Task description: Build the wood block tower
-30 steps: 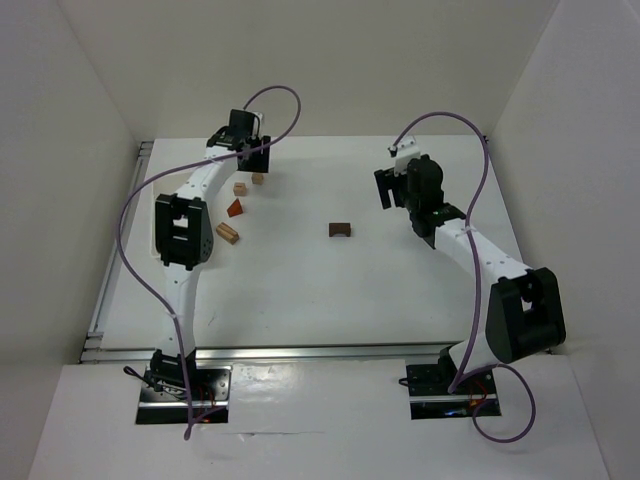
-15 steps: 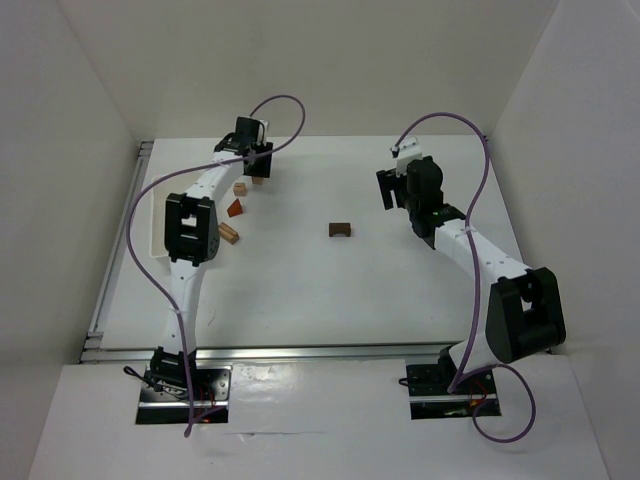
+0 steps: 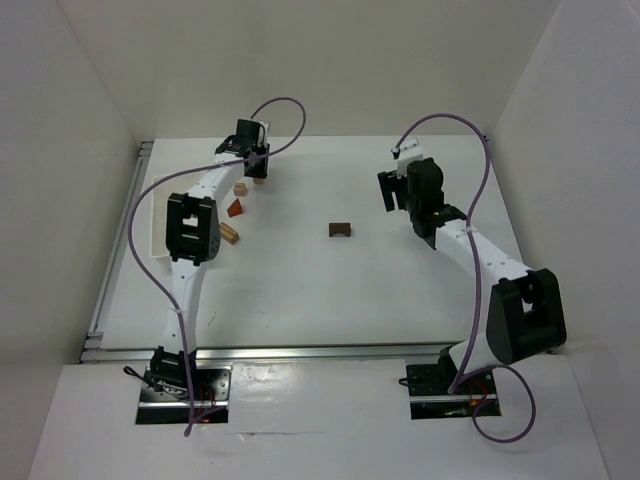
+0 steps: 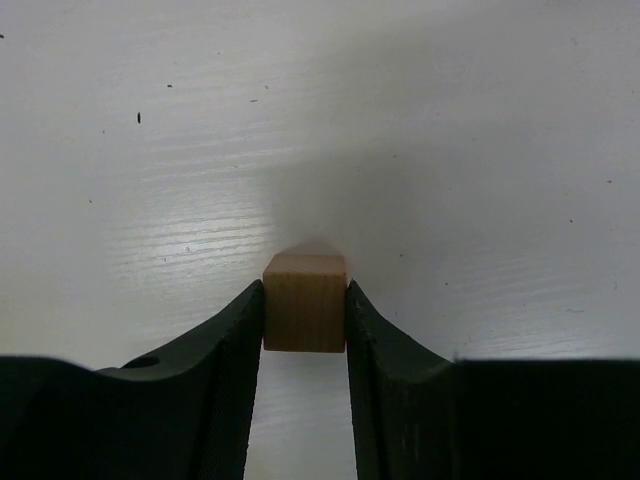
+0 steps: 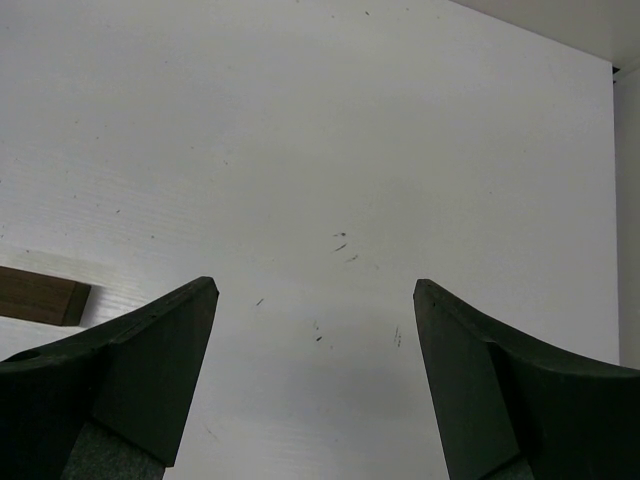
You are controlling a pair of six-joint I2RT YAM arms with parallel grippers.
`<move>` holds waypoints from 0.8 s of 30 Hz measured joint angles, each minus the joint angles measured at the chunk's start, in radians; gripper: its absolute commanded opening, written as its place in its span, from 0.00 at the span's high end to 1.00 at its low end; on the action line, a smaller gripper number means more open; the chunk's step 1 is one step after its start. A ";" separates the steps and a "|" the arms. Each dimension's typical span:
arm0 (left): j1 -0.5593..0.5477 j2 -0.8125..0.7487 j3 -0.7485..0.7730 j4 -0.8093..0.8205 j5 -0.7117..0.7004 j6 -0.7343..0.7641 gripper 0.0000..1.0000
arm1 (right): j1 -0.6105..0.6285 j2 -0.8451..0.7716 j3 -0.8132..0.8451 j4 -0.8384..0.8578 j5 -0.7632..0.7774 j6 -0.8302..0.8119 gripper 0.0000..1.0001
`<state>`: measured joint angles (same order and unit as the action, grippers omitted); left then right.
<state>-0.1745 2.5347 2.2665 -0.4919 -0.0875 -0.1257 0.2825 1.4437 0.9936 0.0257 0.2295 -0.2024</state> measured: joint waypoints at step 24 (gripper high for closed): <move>-0.310 -0.546 -0.504 0.179 0.486 0.528 1.00 | -0.015 -0.182 -0.108 -0.039 0.242 0.196 0.08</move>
<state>-0.4847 1.9892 1.7626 -0.3126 0.3985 0.4023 0.2672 1.2621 0.8856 -0.0132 0.4717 -0.0067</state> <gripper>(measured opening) 0.424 0.922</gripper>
